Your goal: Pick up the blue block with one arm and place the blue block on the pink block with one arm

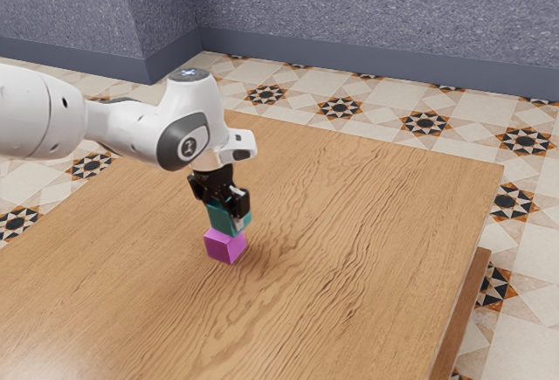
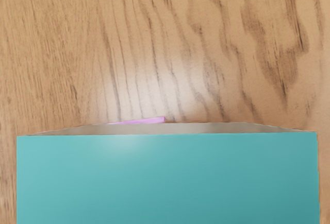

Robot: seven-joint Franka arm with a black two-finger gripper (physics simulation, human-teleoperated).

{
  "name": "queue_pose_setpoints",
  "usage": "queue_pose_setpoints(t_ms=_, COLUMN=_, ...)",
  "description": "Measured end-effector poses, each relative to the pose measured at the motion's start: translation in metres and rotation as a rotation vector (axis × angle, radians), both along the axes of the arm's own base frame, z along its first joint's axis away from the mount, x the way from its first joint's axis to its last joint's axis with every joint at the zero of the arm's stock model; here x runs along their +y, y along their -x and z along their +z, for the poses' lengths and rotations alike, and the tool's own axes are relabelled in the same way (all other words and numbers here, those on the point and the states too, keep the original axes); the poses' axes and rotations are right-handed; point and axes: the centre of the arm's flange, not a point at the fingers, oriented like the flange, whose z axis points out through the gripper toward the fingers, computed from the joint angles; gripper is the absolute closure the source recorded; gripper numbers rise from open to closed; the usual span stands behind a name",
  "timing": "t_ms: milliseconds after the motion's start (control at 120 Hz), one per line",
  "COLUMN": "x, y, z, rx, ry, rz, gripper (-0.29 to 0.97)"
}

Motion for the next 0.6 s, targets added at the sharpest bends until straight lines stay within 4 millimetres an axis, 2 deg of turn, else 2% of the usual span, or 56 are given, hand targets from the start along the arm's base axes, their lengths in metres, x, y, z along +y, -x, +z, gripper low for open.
queue_pose_setpoints(t_ms=142, x=0.013, y=0.000, z=0.001, rx=0.000, ry=-0.004, rz=-0.003, gripper=0.30)
queue_pose_setpoints(t_ms=600, x=0.016, y=0.017, z=-0.006, rx=0.023, ry=-0.001, rz=-0.045, gripper=0.30)
